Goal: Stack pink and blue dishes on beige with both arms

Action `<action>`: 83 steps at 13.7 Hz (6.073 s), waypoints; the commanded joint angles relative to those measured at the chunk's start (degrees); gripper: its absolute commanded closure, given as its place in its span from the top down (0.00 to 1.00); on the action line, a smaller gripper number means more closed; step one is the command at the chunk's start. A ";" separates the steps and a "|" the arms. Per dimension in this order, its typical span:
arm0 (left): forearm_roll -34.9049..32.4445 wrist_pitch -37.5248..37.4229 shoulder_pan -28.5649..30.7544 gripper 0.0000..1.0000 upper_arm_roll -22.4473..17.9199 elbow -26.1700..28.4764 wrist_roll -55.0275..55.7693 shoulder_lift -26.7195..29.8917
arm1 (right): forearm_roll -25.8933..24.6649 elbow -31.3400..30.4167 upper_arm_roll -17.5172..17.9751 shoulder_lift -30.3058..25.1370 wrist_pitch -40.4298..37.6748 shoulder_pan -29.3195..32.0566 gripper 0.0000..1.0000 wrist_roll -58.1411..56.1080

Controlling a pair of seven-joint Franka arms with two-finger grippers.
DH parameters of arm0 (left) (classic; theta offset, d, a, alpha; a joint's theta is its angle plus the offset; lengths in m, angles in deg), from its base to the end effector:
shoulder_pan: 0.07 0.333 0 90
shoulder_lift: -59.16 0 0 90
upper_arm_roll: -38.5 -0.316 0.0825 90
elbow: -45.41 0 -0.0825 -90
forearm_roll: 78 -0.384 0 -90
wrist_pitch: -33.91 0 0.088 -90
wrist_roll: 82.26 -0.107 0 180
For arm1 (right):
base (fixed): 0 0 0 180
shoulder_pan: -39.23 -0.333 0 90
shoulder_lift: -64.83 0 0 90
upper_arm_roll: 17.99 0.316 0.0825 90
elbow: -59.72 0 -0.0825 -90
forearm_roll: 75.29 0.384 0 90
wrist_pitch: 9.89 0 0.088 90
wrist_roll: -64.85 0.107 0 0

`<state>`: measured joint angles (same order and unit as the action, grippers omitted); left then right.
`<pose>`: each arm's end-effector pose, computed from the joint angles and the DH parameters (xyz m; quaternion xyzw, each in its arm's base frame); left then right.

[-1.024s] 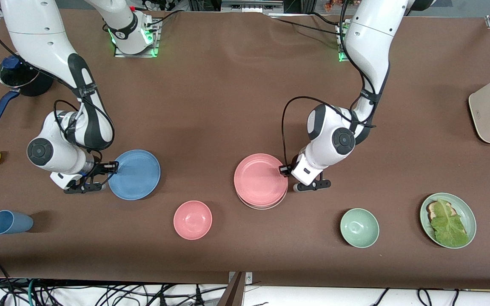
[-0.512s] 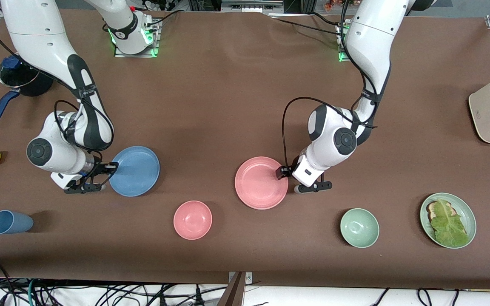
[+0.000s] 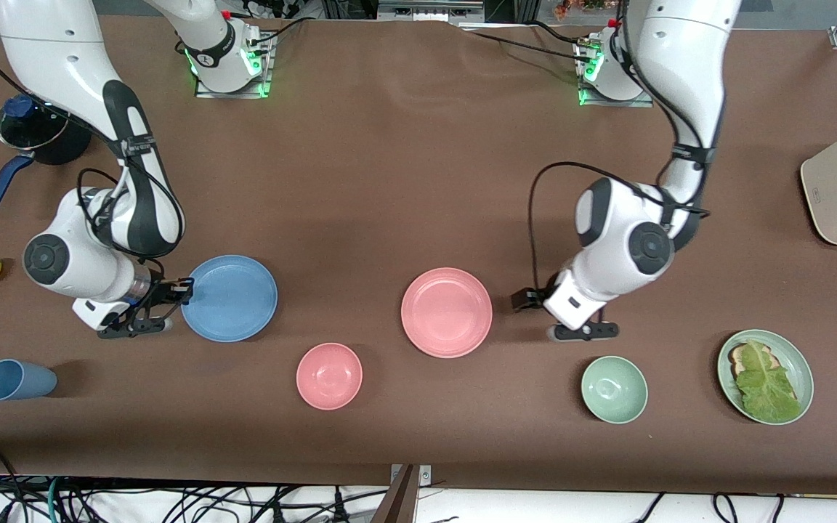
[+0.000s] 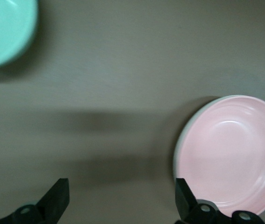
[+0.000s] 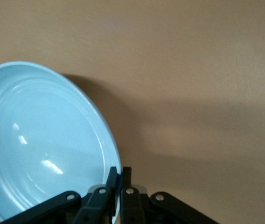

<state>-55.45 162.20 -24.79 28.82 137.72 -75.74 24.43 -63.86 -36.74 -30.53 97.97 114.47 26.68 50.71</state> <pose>0.6648 -0.2065 0.2808 0.9935 0.0298 -0.0025 0.1097 0.6690 0.0229 0.2642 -0.9960 -0.0789 0.0340 0.0244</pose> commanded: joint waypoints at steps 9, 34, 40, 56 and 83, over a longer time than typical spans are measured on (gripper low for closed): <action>-4.17 -6.38 19.35 1.00 -0.69 1.74 -24.63 6.69 | 1.84 13.58 0.41 -0.80 -14.41 -11.78 0.00 13.58; -24.99 -34.77 19.18 1.00 4.84 -5.03 -27.26 27.61 | 4.83 23.96 3.48 19.41 14.59 -31.22 0.00 58.08; -25.44 -40.91 19.18 1.00 6.96 -8.97 -27.26 30.43 | 4.31 23.96 3.22 18.45 11.97 -31.13 0.57 57.64; -22.89 -48.57 18.83 1.00 6.43 -11.45 -8.82 32.27 | 4.13 20.45 -13.83 -9.75 -27.85 -20.59 1.00 22.06; -22.19 -49.36 19.26 1.00 6.60 -11.45 -5.47 31.75 | -11.87 5.32 15.70 -34.37 -38.23 6.66 1.00 19.15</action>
<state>-78.86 113.77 -5.52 35.63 127.31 -81.61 56.51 -75.31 -32.51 -14.90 63.80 76.90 33.27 70.52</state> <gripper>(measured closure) 0.000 0.000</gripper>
